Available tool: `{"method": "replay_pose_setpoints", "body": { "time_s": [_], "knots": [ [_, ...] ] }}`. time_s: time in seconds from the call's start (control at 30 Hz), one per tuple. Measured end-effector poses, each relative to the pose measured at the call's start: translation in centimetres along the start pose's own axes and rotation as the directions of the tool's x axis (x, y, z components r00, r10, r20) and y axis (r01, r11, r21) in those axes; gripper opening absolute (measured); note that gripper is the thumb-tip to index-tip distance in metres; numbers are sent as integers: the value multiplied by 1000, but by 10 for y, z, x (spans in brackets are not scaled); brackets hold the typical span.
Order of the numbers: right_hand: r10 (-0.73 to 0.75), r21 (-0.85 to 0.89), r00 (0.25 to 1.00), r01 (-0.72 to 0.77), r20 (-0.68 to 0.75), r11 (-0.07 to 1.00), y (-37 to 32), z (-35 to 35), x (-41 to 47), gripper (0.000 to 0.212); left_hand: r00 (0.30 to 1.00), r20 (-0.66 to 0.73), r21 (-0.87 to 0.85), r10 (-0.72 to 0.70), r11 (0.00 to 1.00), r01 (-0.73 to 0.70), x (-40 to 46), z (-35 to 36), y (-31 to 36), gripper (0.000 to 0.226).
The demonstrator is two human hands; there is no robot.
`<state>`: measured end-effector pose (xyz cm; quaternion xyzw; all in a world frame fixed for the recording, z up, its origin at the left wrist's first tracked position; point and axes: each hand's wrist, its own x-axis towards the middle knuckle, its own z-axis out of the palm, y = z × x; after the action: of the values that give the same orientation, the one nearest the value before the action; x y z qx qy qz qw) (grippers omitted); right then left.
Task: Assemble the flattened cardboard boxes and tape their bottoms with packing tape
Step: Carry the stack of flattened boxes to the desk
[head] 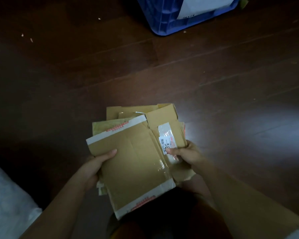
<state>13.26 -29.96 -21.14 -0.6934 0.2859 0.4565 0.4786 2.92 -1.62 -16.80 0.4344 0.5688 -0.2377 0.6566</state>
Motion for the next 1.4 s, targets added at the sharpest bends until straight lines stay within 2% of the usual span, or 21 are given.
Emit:
{"method": "replay_pose_setpoints", "body": {
  "time_s": [0.13, 0.23, 0.4, 0.6, 0.67, 0.7, 0.77, 0.83, 0.97, 1.07, 1.23, 1.4],
  "knots": [
    [-53, 38, 998, 54, -30, 998, -39, -16, -48, 52, 996, -41, -11, 85, 996, -86, -52, 13, 34, 53],
    [-68, 83, 997, 71, -28, 994, -73, -35, -98, 55, 990, -8, 20, 138, 990, -138, -113, 25, 74, 57],
    [-126, 138, 992, 128, -19, 982, -171, -80, -213, 48, 974, 35, 54, 222, 973, -223, -241, 60, 155, 52],
    [-181, 229, 977, 203, -114, 952, -285, -176, -378, 48, 946, 112, 145, 304, 937, -318, -416, 139, 266, 76],
    [-210, 275, 966, 245, -150, 930, -323, -216, -438, 40, 918, 148, 169, 367, 906, -389, -478, 177, 304, 71],
    [-220, 289, 961, 261, -169, 921, -341, -237, -467, 39, 902, 174, 175, 394, 889, -422, -511, 198, 322, 61],
    [-245, 300, 948, 298, -202, 906, -372, -283, -526, 43, 874, 231, 170, 427, 867, -469, -578, 242, 352, 38],
    [-274, 302, 931, 341, -242, 890, -400, -328, -582, 46, 837, 288, 151, 464, 841, -519, -639, 284, 377, 30],
    [-354, 295, 865, 463, -357, 835, -447, -410, -677, 40, 747, 344, 138, 569, 756, -639, -735, 361, 415, 49],
    [-396, 269, 808, 537, -436, 799, -473, -465, -721, 40, 702, 403, 120, 587, 727, -676, -782, 415, 441, 57],
    [-416, 241, 740, 600, -528, 763, -511, -551, -754, 35, 613, 555, 87, 562, 694, -715, -819, 513, 483, 49],
    [-379, 242, 708, 608, -595, 756, -560, -635, -744, 46, 545, 651, 40, 528, 694, -719, -821, 613, 531, 46]
  ]
}}
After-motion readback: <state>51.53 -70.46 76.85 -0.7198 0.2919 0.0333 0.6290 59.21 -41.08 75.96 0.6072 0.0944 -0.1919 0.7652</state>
